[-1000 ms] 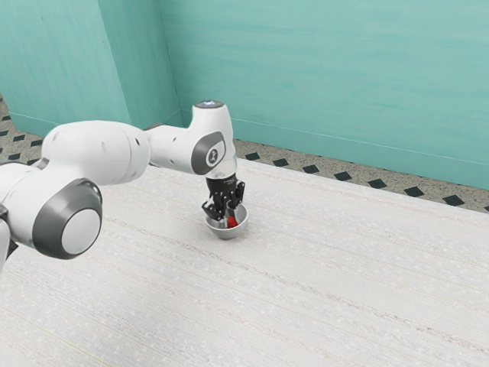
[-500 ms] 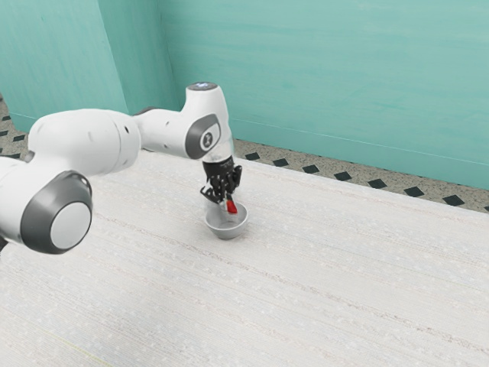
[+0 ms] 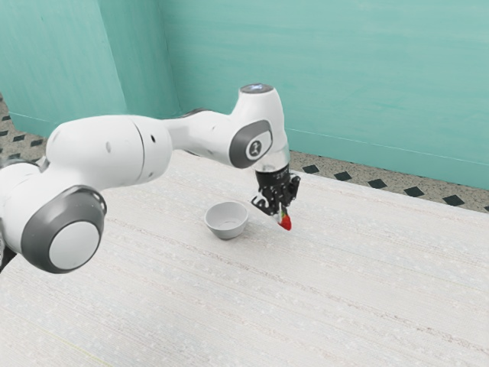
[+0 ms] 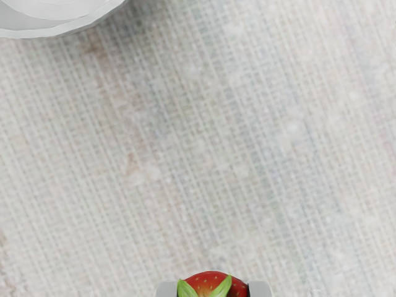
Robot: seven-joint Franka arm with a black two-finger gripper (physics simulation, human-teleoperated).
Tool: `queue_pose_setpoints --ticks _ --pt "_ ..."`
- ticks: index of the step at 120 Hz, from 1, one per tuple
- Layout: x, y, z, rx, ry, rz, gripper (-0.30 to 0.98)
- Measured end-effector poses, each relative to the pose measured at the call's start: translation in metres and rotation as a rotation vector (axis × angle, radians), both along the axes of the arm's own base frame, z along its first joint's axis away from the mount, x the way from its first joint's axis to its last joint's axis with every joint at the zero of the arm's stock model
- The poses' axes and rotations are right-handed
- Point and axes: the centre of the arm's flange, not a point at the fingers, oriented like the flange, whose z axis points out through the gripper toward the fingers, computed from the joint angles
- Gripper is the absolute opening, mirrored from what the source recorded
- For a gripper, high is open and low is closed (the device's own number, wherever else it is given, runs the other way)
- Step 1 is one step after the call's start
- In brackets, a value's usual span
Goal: Take strawberry from the bowl
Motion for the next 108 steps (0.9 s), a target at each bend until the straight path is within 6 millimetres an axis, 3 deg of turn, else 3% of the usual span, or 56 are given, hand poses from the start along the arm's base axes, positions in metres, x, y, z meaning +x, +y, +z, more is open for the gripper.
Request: queue_pose_setpoints --ticks 12,24,40,58,68,72,81,90,100,108 --pt "-0.004 -0.030 -0.013 -0.016 0.012 -0.039 -0.05" --pt "-0.005 -0.048 -0.032 -0.030 0.024 -0.060 -0.05" --pt "-0.006 -0.058 -0.051 -0.046 0.020 -0.066 0.14" --pt "-0.003 -0.061 -0.049 -0.059 -0.009 -0.067 0.39" --pt "-0.004 -0.061 -0.033 -0.062 -0.033 -0.075 0.48" --pt "-0.009 -0.060 -0.014 -0.063 -0.047 -0.092 0.50" --pt "-0.024 -0.050 0.061 -0.045 -0.091 -0.156 0.55" --pt "-0.037 -0.035 0.117 -0.007 -0.109 -0.227 0.58" --pt "-0.052 0.001 0.180 0.041 -0.129 -0.302 0.61" --pt "-0.073 0.050 0.250 0.072 -0.166 -0.341 0.62"
